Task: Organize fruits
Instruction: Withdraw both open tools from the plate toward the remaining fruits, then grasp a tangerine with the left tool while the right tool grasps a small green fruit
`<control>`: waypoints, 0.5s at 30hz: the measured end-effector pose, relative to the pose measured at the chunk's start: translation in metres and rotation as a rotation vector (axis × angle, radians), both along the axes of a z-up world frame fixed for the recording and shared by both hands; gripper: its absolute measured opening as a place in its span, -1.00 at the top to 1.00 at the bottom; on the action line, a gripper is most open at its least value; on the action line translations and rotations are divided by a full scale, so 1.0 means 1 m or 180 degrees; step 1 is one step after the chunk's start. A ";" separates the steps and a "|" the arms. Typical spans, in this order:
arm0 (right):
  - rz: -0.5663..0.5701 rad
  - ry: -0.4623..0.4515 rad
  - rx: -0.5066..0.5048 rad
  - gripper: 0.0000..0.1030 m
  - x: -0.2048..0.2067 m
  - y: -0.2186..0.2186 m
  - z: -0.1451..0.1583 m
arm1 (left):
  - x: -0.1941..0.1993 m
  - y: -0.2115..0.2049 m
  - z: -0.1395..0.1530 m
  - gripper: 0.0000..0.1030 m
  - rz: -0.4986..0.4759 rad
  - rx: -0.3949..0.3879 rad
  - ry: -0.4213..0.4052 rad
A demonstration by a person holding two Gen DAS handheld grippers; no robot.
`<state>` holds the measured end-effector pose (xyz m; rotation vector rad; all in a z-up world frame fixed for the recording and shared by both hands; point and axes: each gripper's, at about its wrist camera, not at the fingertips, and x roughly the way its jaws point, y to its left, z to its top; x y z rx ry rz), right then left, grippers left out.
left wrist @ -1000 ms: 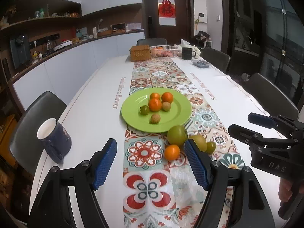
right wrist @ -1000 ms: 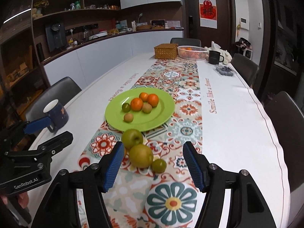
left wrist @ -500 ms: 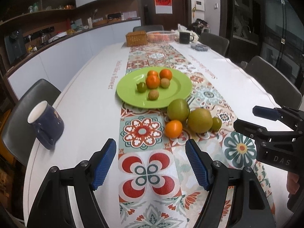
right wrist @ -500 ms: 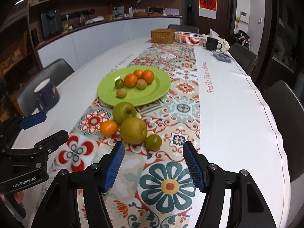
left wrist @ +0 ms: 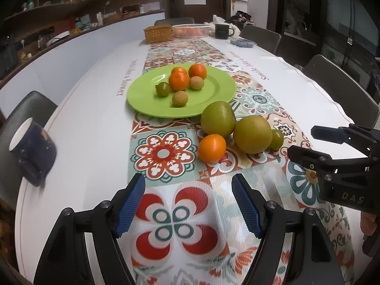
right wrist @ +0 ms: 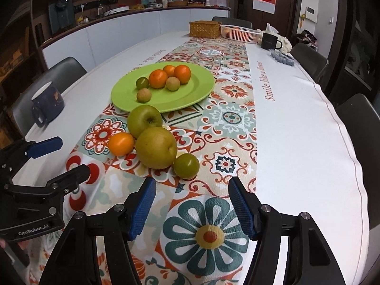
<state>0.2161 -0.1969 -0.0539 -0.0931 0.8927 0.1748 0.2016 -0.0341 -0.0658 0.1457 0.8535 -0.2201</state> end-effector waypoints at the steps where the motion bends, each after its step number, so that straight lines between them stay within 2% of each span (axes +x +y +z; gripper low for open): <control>1: 0.0005 0.0008 -0.0005 -0.24 0.002 0.000 -0.002 | 0.003 -0.001 -0.002 -0.46 -0.0009 -0.0002 0.0007; 15: 0.0057 0.0145 0.0078 -0.03 0.026 0.000 -0.019 | 0.042 -0.022 -0.014 -0.41 -0.0215 0.0037 0.0123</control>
